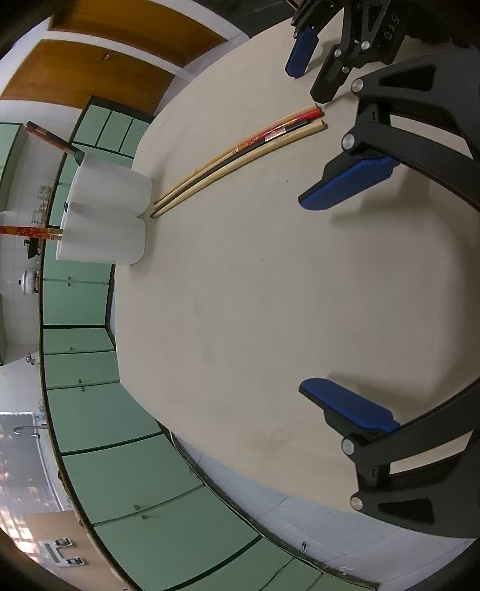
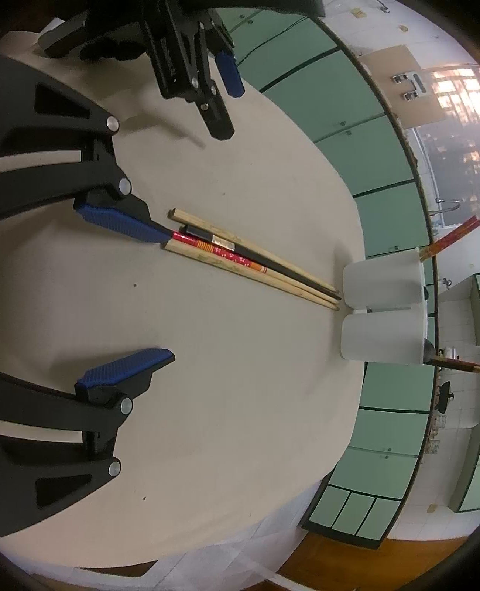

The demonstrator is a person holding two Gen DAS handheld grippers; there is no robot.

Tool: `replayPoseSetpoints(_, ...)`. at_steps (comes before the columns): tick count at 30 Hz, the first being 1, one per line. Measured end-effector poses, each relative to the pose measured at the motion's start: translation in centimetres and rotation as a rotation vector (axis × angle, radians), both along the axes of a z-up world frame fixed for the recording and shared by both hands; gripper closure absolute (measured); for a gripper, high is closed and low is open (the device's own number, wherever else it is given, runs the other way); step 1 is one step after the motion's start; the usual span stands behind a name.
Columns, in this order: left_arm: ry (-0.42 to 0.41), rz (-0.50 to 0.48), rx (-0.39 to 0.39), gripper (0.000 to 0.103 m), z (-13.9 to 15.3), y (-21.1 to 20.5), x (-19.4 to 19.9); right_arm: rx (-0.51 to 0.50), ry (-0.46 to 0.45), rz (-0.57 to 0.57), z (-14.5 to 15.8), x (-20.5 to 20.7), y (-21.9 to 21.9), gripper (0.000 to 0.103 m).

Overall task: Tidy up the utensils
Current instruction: 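Grasp a plain wooden chopstick with the right gripper, then grasp another plain wooden chopstick with the left gripper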

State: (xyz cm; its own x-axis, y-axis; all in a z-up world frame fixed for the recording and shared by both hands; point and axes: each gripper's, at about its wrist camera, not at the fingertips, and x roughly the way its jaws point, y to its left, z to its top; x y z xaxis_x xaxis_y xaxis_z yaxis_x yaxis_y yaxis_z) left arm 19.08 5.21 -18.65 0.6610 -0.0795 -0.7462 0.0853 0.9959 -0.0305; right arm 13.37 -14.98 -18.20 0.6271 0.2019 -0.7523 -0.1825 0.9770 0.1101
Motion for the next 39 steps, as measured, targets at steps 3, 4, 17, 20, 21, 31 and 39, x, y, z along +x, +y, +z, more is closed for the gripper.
replayPoseSetpoints(3, 0.003, -0.002, 0.002, 0.013, -0.1, -0.1, 0.3, -0.025, -0.001, 0.010, 0.0, 0.2, 0.6, 0.044)
replayPoseSetpoints(4, 0.004, -0.004, 0.003, 0.013, -0.1, -0.2, 0.3, -0.035, -0.001, 0.013, 0.1, 0.2, 0.9, 0.044)
replayPoseSetpoints(17, 0.008, 0.000, -0.006, 0.013, -0.2, 0.1, 0.3, -0.054, 0.003, -0.038, -0.1, 0.8, 0.5, 0.044)
replayPoseSetpoints(20, 0.009, -0.002, -0.006, 0.013, -0.2, 0.0, 0.3, -0.049, 0.001, -0.049, -0.1, 0.8, 0.4, 0.047)
replayPoseSetpoints(21, 0.009, -0.002, -0.004, 0.013, -0.2, 0.0, 0.4, -0.039, 0.003, -0.043, -0.1, 0.9, 0.4, 0.051)
replayPoseSetpoints(31, 0.011, -0.011, 0.008, 0.013, -0.3, -0.3, 0.2, 0.009, 0.004, 0.023, -0.1, 1.6, 1.9, 0.094)
replayPoseSetpoints(39, 0.024, -0.051, -0.005, 0.013, -0.5, -1.8, 0.0, 0.030, 0.000, -0.046, 0.0, 0.9, -0.6, 0.096)
